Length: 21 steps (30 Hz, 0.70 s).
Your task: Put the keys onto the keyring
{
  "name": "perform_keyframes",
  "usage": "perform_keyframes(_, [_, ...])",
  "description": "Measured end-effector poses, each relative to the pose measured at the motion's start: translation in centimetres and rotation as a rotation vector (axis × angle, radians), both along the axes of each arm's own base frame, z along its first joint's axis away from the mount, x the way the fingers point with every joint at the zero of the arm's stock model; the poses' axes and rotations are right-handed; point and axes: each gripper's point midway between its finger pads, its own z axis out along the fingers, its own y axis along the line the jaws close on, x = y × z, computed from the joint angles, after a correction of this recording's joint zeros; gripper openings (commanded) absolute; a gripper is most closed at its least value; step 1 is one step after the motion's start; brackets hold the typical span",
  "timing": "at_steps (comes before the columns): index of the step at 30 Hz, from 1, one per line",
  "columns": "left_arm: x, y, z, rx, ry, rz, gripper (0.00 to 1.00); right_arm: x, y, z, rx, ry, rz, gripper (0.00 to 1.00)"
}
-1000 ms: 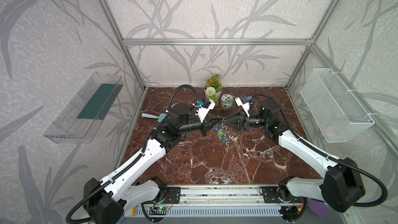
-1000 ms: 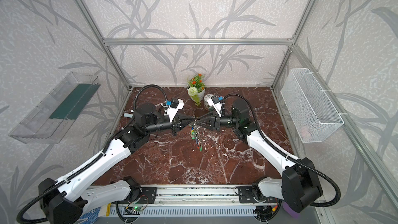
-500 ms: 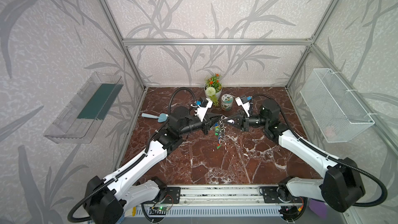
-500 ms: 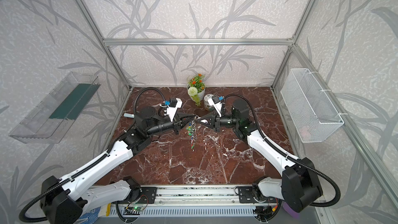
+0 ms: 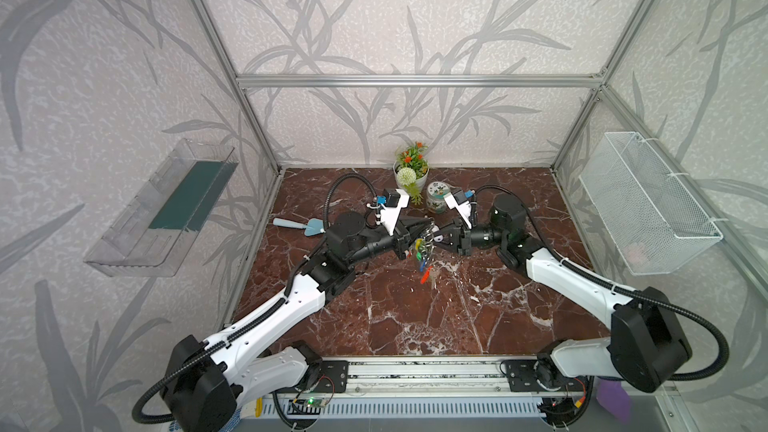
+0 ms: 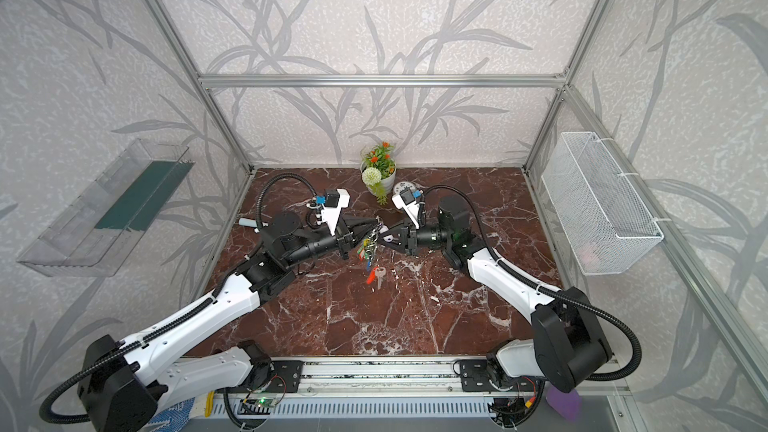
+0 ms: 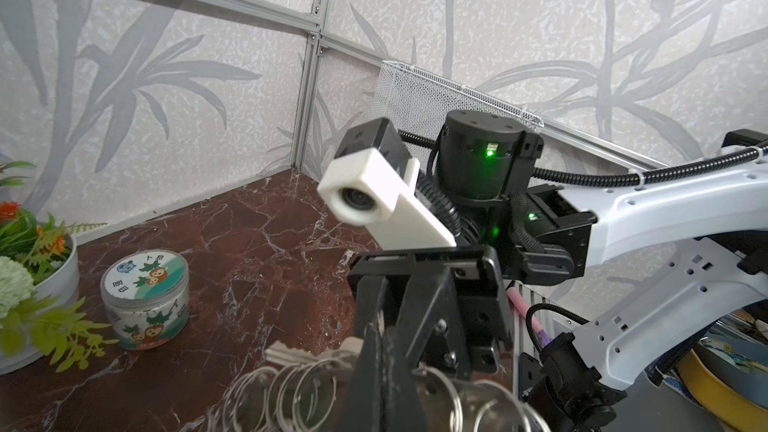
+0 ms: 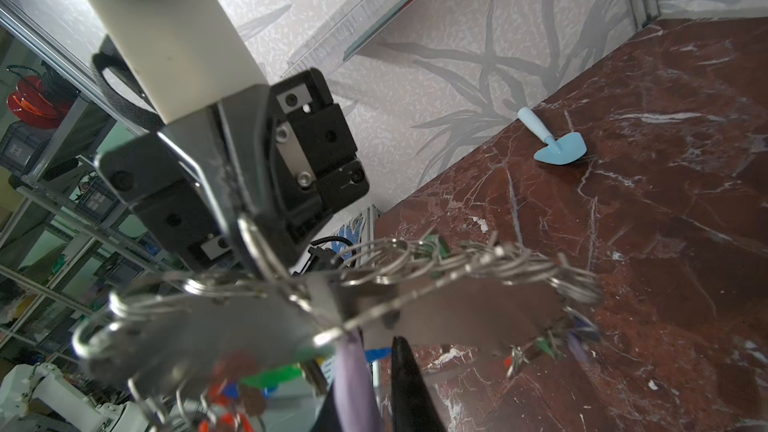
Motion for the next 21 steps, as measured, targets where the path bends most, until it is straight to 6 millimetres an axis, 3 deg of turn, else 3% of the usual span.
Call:
perform_keyframes(8, [0.4, 0.2, -0.3, -0.010, -0.012, 0.027, 0.00, 0.2, -0.7, 0.4, -0.002, 0.004, -0.021, 0.24])
perform_keyframes(21, [0.4, -0.2, -0.2, -0.027, -0.017, 0.010, 0.00, 1.2, -5.9, 2.9, -0.021, -0.082, -0.229, 0.43])
